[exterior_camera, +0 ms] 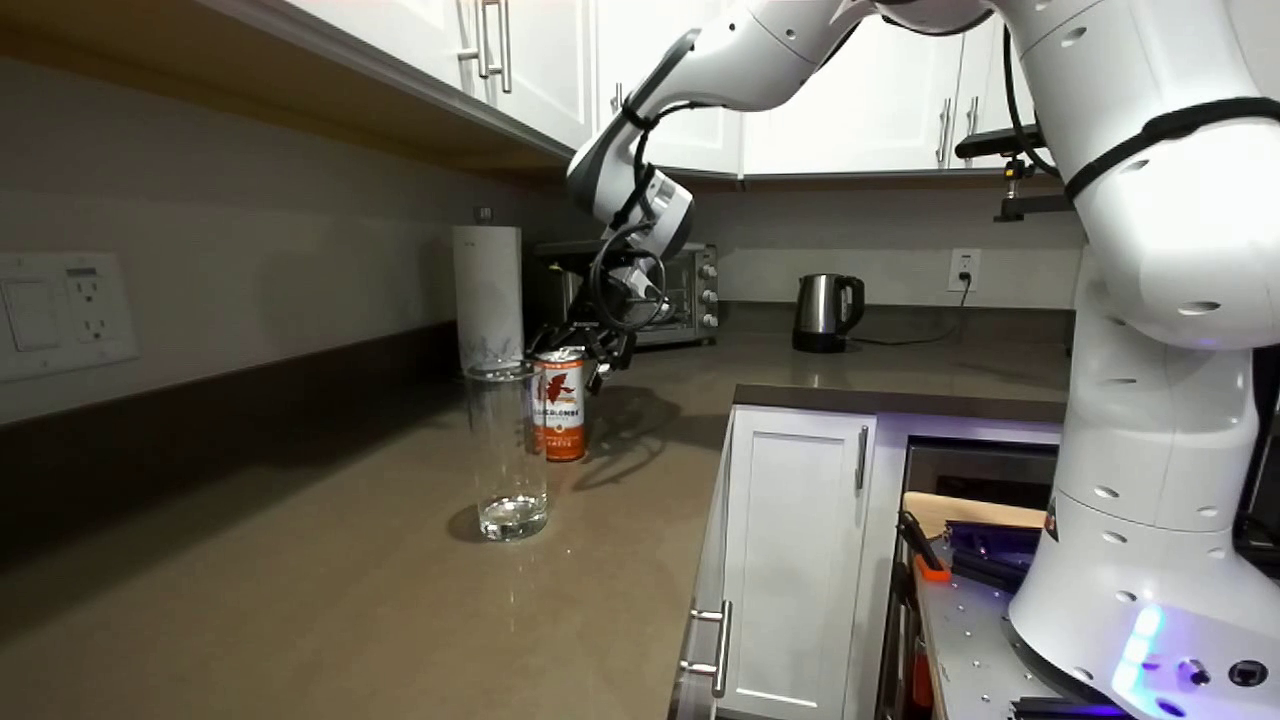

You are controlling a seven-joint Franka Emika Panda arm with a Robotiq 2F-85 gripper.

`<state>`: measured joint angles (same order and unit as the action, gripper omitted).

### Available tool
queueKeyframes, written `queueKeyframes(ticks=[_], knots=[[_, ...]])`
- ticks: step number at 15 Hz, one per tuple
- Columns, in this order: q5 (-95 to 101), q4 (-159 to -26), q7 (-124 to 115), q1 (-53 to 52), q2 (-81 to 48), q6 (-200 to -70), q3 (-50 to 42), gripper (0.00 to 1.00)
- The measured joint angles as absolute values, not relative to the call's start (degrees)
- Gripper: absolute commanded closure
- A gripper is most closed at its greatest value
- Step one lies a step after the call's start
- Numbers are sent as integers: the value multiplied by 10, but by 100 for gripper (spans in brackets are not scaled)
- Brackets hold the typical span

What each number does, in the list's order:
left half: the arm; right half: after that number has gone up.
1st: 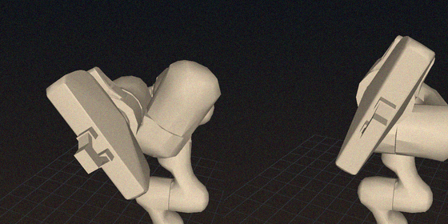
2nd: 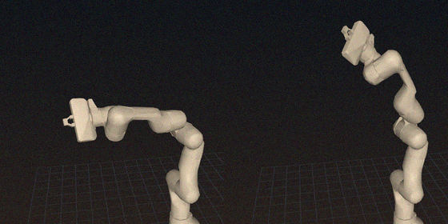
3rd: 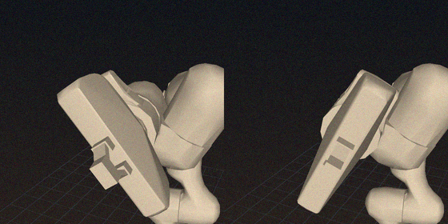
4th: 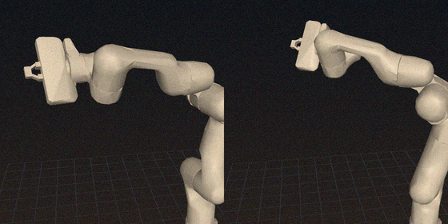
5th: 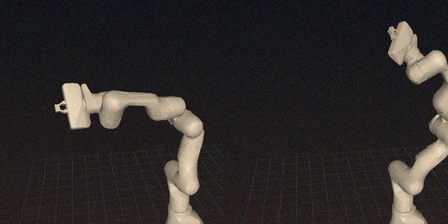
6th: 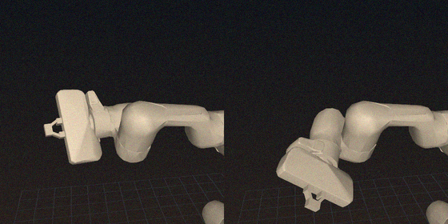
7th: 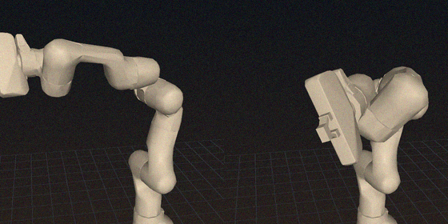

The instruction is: Pick up the can, pour its contents in the glass cup and put it down

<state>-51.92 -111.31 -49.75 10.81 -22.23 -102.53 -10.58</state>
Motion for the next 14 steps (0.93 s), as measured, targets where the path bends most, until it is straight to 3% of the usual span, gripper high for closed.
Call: queueKeyframes(ticks=[14], knots=[[-558,-1113,-497,108,-243,-1018,-105,0]])
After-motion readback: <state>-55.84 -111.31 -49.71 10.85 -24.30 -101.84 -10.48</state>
